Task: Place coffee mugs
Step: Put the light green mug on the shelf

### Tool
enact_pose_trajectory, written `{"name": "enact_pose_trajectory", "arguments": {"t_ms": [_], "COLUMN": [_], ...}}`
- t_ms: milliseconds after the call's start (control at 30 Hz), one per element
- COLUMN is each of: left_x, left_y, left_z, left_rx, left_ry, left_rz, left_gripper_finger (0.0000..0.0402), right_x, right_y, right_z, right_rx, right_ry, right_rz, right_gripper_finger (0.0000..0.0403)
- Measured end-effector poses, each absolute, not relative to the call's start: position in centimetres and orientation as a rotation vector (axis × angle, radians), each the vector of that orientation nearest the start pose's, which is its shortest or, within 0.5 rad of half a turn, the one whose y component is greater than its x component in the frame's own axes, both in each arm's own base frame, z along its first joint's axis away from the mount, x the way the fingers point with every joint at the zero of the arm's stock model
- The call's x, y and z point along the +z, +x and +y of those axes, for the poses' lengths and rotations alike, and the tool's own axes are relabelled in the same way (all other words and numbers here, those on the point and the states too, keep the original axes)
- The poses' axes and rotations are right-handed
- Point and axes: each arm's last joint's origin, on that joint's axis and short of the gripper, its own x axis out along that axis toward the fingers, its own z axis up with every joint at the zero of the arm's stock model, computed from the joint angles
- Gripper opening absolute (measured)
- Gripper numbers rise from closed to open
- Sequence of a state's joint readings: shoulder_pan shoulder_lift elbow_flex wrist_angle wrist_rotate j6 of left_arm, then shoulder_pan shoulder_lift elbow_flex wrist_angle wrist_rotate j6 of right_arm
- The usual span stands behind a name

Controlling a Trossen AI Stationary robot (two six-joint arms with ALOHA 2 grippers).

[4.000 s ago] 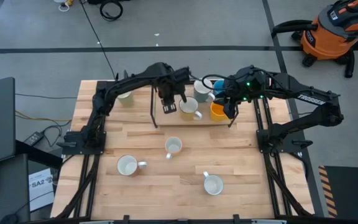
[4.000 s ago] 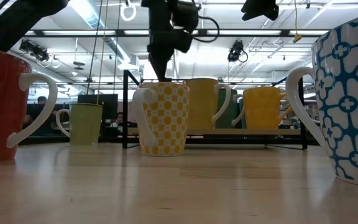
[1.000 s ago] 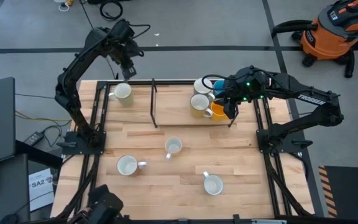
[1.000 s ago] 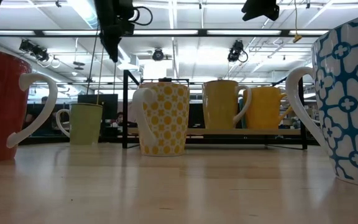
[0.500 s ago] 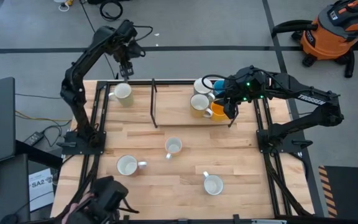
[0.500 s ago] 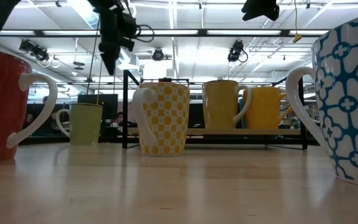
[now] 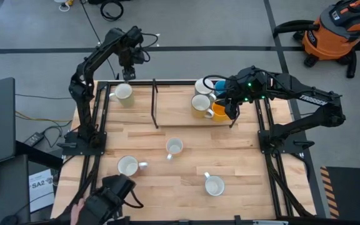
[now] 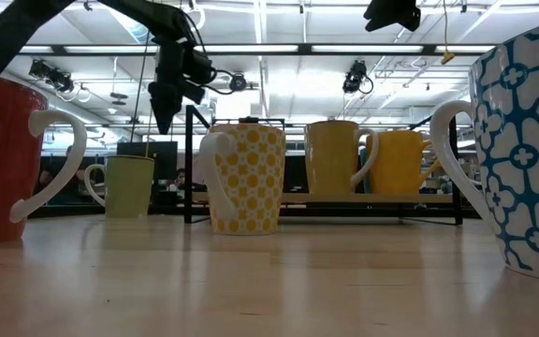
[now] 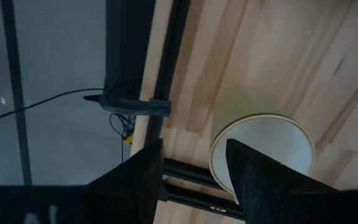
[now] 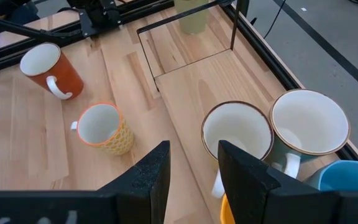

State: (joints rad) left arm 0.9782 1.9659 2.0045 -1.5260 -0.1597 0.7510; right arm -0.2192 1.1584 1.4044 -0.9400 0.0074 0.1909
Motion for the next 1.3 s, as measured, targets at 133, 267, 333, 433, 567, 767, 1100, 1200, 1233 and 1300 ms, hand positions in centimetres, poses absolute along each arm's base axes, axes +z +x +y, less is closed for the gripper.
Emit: {"name": "enact_pose_trajectory", "arguments": {"t_ms": [133,267,333,433,567,767,1100,1200,1233,1300], "left_x": [31.3,28.7,27.3,25.8,24.9,24.9,24.7,24.7,24.7,24.6], "left_y": [20.2,19.7,19.4,19.0,18.7,18.7,19.7,19.9,19.9,19.9], "left_z": [31.0,30.2,29.9,29.5,29.6,30.1,30.8,31.0,31.0,31.0], "left_rx": [0.291,0.197,0.13,0.071,0.097,0.147,0.182,0.188,0.187,0.182], "left_ry": [-0.074,-0.148,-0.151,-0.106,-0.051,-0.034,-0.029,-0.026,-0.026,-0.03], "left_rz": [1.649,1.753,1.801,1.895,1.977,1.949,1.78,1.745,1.738,1.739], "left_gripper_finger": [0.0181,0.0181,0.0181,0.0181,0.0181,0.0181,0.0181,0.0181,0.0181,0.0181], "right_x": [40.1,40.1,40.1,40.1,40.1,40.1,40.1,40.1,40.1,40.1], "right_y": [20.6,20.6,20.6,20.6,20.6,20.6,20.6,20.6,20.6,20.6], "right_z": [-4.6,-4.6,-4.6,-4.6,-4.6,-4.6,-4.6,-4.6,-4.6,-4.6], "right_rx": [-0.283,-0.283,-0.283,-0.282,-0.291,-0.291,-0.288,-0.288,-0.288,-0.288], "right_ry": [0.256,0.256,0.256,0.256,0.28,0.281,0.271,0.271,0.271,0.271], "right_rz": [0.67,0.67,0.671,0.67,0.667,0.667,0.668,0.668,0.668,0.668], "right_gripper_finger": [0.014,0.014,0.014,0.014,0.014,0.014,0.014,0.014,0.014,0.014]}}
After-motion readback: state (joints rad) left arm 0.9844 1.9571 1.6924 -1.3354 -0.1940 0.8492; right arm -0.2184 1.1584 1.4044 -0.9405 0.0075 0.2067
